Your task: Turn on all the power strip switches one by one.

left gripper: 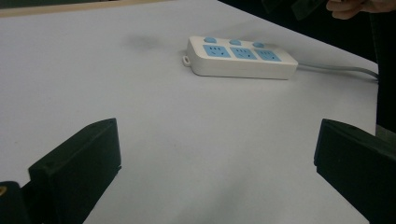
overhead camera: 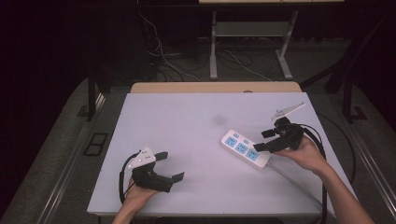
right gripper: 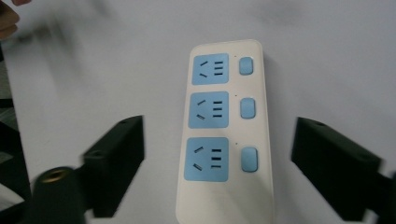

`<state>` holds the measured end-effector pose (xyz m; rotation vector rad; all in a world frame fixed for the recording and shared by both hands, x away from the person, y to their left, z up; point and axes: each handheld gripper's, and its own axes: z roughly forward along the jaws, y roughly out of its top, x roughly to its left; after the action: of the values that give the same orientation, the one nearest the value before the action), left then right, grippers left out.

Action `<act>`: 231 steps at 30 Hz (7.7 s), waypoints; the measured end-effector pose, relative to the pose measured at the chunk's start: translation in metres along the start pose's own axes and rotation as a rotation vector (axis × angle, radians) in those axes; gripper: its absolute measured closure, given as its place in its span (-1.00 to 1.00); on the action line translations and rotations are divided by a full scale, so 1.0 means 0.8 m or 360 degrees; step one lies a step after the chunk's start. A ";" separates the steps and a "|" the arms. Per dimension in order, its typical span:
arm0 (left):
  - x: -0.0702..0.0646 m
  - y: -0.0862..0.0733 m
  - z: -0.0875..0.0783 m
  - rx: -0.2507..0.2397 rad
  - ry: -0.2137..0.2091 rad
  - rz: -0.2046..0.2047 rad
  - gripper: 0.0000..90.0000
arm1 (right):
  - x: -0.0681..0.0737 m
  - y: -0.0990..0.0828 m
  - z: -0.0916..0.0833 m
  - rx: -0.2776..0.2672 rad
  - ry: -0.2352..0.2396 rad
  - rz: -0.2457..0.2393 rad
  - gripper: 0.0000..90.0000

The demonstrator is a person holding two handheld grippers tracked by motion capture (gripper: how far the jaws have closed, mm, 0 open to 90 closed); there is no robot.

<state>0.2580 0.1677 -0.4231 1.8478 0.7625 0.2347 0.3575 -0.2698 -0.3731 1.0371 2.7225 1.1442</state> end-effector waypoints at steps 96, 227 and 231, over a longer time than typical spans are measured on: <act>0.003 -0.003 -0.002 -0.0024 -0.0013 -0.0023 -1.00 | -0.036 -0.033 0.044 0.0029 0.0047 0.0030 1.00; 0.004 -0.004 -0.003 -0.0018 -0.0025 -0.0016 -1.00 | -0.039 0.021 0.079 0.0120 0.0061 -0.0041 1.00; 0.004 -0.004 -0.003 -0.0018 -0.0025 -0.0017 -1.00 | -0.040 0.020 0.079 0.0116 0.0062 -0.0041 1.00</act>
<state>0.2580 0.1721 -0.4254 1.8325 0.7585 0.2173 0.4074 -0.2402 -0.4166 0.9946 2.8189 1.0800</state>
